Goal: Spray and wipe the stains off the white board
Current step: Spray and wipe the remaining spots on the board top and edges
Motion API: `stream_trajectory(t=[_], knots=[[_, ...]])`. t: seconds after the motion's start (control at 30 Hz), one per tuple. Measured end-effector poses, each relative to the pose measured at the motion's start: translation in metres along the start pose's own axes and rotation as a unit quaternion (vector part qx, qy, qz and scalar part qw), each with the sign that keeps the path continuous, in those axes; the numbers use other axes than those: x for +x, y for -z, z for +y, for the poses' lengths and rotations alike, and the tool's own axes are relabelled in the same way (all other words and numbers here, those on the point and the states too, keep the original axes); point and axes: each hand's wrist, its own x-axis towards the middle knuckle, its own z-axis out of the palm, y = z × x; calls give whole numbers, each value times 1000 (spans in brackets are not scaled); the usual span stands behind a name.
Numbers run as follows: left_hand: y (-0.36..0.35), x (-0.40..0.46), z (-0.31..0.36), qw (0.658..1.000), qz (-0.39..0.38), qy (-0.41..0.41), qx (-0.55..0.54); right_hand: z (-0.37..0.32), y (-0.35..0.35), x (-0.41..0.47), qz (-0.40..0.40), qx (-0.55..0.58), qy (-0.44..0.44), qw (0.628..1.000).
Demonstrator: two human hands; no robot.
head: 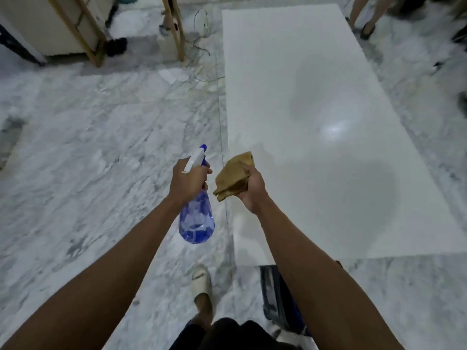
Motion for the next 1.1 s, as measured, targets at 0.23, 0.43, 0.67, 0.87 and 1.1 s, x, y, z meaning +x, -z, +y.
stream_trajectory(t=[0.23, 0.43, 0.67, 0.87, 1.1], knots=[[-7, 84, 35, 985, -132, -108, 29, -22, -19, 26, 128, 140, 56, 980], [-74, 120, 68, 942, -244, -219, 73, -44, 19, 19, 218, 196, 131, 947], [-165, 137, 86, 887, -360, -279, 75, -64, 76, 23, 344, 255, 209, 879], [-216, 137, 71, 836, -460, -288, 87, -55, 107, 12, 453, 237, 188, 839], [-241, 129, 52, 783, -522, -333, 58, -23, 96, -28, 541, 4, 215, 813]])
